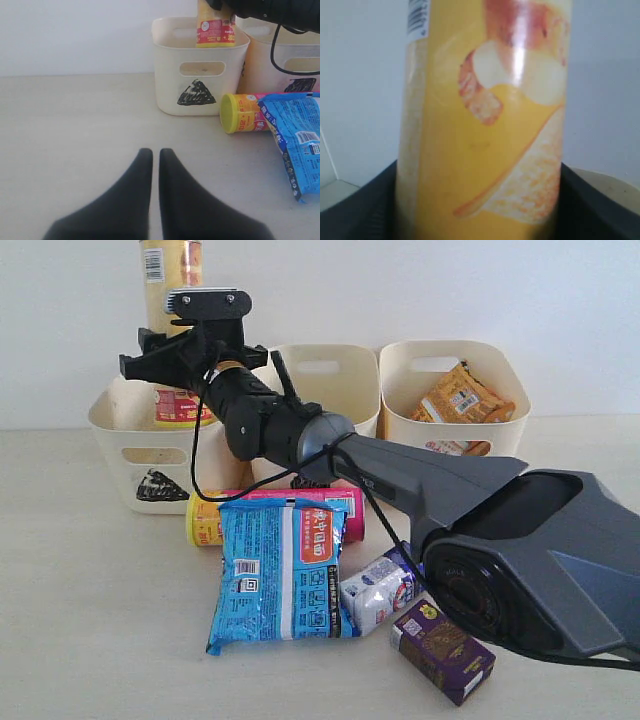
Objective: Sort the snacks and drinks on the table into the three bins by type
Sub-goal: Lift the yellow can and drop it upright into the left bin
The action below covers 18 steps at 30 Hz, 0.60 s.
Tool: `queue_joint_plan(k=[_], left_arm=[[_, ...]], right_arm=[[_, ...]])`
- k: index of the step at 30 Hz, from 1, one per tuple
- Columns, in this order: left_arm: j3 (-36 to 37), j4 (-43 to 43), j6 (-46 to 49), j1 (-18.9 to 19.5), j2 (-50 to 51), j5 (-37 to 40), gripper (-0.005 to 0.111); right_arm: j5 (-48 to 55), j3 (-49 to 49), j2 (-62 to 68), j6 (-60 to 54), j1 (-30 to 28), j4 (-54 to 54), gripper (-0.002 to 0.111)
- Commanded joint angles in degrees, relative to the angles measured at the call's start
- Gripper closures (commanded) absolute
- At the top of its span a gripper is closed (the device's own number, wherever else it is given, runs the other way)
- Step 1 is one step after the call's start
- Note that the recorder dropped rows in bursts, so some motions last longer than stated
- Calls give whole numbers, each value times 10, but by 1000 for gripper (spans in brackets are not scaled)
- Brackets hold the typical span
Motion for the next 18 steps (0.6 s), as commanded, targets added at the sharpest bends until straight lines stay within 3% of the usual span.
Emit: queue_joint_plan(k=[1,3,4,12,15,18], left_arm=[[-1,-1,-4,2,-2,-3,103],[-1,-1,-4,2,-2,-3,103],[-1,-1,-4,2,-2,-3,103],[-1,-1,-4,2,-2,-3,103],[-1,-1,-4,2,-2,-3,103],[-1,-1,-4,2,-2,-3,103]], right_arm=[[2,-8,-1,2,-4,0,40],[2,-8,-1,2,-4,0,27],[2,-8,-1,2,-4,0,26],[69,-8,-8,1,-4,0,32],[148,-8,-29,-2,-4,-2,43],[272,-8,-69,-15,-4,-4,66]])
